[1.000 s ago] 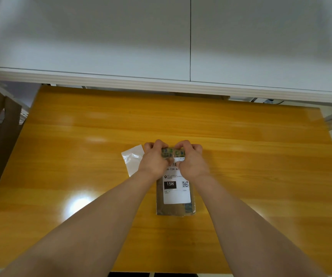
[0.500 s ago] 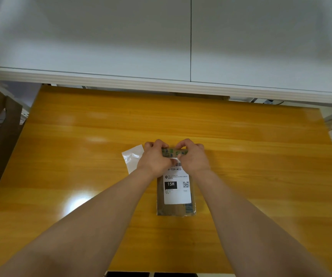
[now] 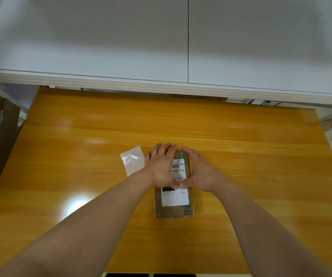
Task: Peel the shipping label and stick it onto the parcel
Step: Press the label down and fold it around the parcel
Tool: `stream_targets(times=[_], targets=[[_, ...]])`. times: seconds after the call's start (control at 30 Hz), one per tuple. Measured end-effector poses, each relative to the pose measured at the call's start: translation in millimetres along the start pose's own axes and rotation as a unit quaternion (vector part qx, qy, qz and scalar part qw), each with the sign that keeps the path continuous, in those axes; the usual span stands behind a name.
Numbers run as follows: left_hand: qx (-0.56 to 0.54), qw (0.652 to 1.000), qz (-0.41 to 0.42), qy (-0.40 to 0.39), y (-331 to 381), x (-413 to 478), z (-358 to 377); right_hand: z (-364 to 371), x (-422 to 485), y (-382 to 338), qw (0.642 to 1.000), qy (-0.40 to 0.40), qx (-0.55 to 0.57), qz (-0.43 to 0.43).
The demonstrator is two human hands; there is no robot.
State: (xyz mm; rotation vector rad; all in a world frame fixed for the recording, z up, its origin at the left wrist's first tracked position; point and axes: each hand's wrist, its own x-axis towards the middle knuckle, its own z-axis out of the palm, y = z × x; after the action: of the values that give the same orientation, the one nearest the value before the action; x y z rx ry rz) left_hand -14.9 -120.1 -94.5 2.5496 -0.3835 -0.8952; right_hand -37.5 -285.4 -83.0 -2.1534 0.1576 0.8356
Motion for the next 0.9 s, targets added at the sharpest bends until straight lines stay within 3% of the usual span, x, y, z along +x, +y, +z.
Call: stream_targets(times=[0.27,0.53,0.7,0.9], targets=[[-0.019,1.000,0.007,0.023,2,1,-4,1,3,-11,1.000,0.019,-0.003,0.019],[-0.061,0.997,-0.016,0.037,0,7,-8,1,7,-15,0.995,0.047,0.081,0.024],[-0.084,0.995,-0.022,0.050,-3,10,-6,8,16,-11,0.989,0.112,0.093,0.040],[-0.139,0.987,-0.036,0.078,-5,16,-3,12,21,-7,0.984,0.131,0.113,0.038]])
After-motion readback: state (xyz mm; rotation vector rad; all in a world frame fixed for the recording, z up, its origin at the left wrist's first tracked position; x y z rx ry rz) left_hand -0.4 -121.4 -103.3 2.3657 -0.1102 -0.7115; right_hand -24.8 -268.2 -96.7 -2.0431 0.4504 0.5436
